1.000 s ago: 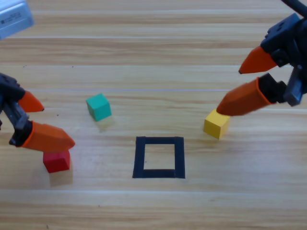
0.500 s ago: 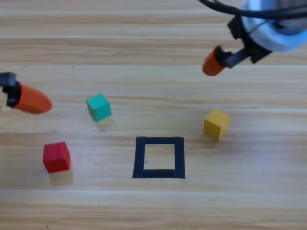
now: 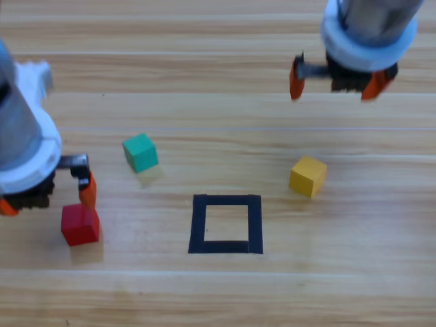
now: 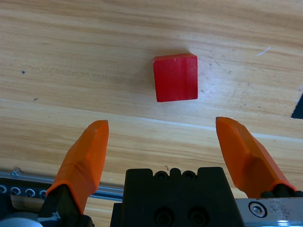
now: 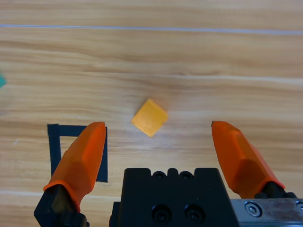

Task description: Stack the blocks in the rectangular block: red at the bottom, yellow in the middle, green on top

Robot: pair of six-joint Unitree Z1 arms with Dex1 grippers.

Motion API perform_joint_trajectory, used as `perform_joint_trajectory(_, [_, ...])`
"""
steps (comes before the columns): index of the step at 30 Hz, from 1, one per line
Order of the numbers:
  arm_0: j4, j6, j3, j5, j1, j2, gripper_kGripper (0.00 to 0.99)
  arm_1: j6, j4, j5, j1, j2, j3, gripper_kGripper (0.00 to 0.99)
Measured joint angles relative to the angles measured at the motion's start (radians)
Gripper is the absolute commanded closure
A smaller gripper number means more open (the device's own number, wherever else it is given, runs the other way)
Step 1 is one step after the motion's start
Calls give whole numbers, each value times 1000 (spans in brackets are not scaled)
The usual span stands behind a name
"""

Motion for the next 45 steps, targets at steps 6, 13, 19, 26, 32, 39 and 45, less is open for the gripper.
perform_joint_trajectory(6, [1, -3, 0, -36, 26, 37, 27, 222, 54, 74, -3, 129, -32, 7])
perform_joint_trajectory(13, [-30, -40, 0, -45, 44, 44, 28, 342, 55, 123, -4, 205, -87, 8])
perform_joint_trajectory(19, [-129, -70, 43, -63, 47, 62, 28, 401, 55, 131, -4, 226, -105, 10])
perform_joint_trajectory(26, [-173, -100, 70, -67, 48, 91, 28, 486, 55, 161, -6, 274, -109, 10])
perform_joint_trajectory(32, [-203, -110, 70, -67, 49, 137, 30, 517, 55, 163, -7, 275, -96, 19])
perform_joint_trajectory(39, [-231, -110, 70, -67, 62, 208, 30, 526, 55, 164, -23, 291, -81, 45])
perform_joint_trajectory(45, [-282, -110, 80, -67, 82, 229, 71, 526, 55, 176, -53, 303, -79, 68])
